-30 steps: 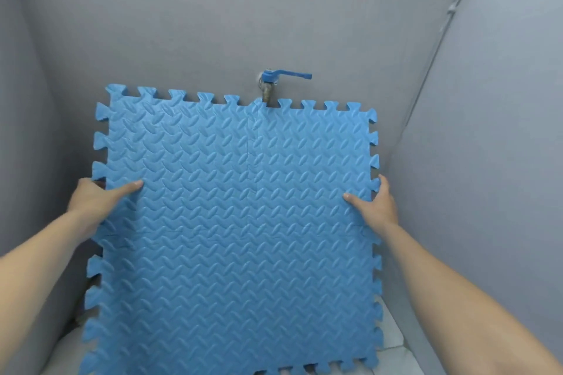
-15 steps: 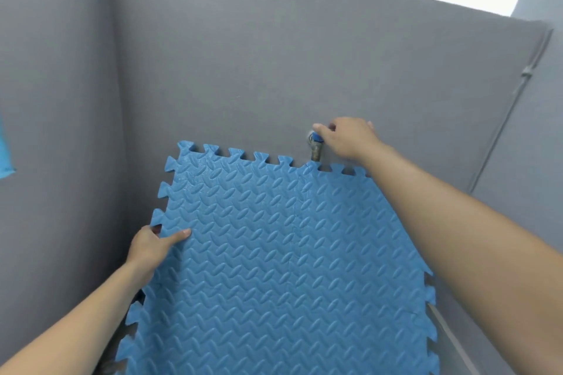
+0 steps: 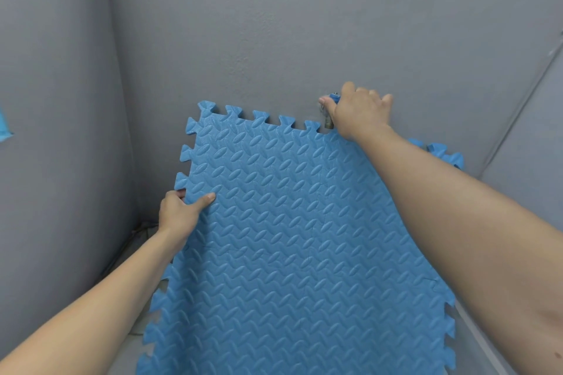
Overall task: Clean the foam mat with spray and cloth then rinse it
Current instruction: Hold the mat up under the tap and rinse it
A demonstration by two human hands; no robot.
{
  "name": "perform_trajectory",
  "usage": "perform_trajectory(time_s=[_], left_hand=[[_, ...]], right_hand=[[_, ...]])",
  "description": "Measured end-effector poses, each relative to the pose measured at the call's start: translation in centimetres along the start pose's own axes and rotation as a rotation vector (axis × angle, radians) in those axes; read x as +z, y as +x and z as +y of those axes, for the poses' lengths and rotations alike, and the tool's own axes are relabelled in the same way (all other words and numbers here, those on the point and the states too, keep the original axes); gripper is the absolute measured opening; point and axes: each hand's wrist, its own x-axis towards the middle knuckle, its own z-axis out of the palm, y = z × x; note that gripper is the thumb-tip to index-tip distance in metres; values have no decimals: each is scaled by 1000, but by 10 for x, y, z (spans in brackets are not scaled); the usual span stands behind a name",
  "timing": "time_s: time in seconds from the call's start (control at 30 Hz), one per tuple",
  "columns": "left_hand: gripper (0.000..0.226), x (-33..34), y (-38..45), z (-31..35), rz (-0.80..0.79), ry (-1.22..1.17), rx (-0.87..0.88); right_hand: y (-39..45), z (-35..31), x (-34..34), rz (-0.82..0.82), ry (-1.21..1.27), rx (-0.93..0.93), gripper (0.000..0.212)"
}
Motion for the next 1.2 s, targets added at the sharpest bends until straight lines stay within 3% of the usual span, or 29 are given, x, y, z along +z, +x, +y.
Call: perform_trajectory(time_s=[0.4, 0.47, 0.57, 0.67, 0.73, 0.77, 0.83, 0.9, 0.97, 1.03, 1.1, 1.2], left_hand=[[79, -7, -9, 8, -15, 31, 21], [78, -8, -10, 10, -30, 49, 37], [81, -12, -8, 9, -81, 56, 36], [78, -18, -6, 9, -128, 38, 32], [64, -19, -4, 7, -179, 8, 47], [52, -19, -5, 7, -199, -6, 52], [39, -19, -4, 3, -217, -36, 42], [44, -20, -3, 0, -228, -57, 38], [43, -20, 0, -4, -234, -83, 50], [38, -19, 4, -8, -244, -122, 52], [38, -20, 8, -9, -252, -134, 59], [51, -21, 10, -10, -249, -123, 58]], right_hand=[[-5, -9, -7, -25, -2, 84, 59], [-7, -4, -7, 0, 248, 111, 58], [-37, 17, 9, 242, 715, 159, 60], [-90, 49, 61, 318, 836, 522, 62], [-120, 57, 105, 213, 761, 803, 66], [-132, 48, 122, 157, 703, 852, 67], [-148, 3, 143, 122, 605, 725, 66], [-159, -62, 149, 159, 496, 326, 64], [-163, -120, 149, 187, 371, -190, 61], [-153, -142, 145, 173, 307, -530, 57], [-131, -119, 143, 186, 311, -560, 56], [-110, -35, 148, 171, 279, -240, 60]])
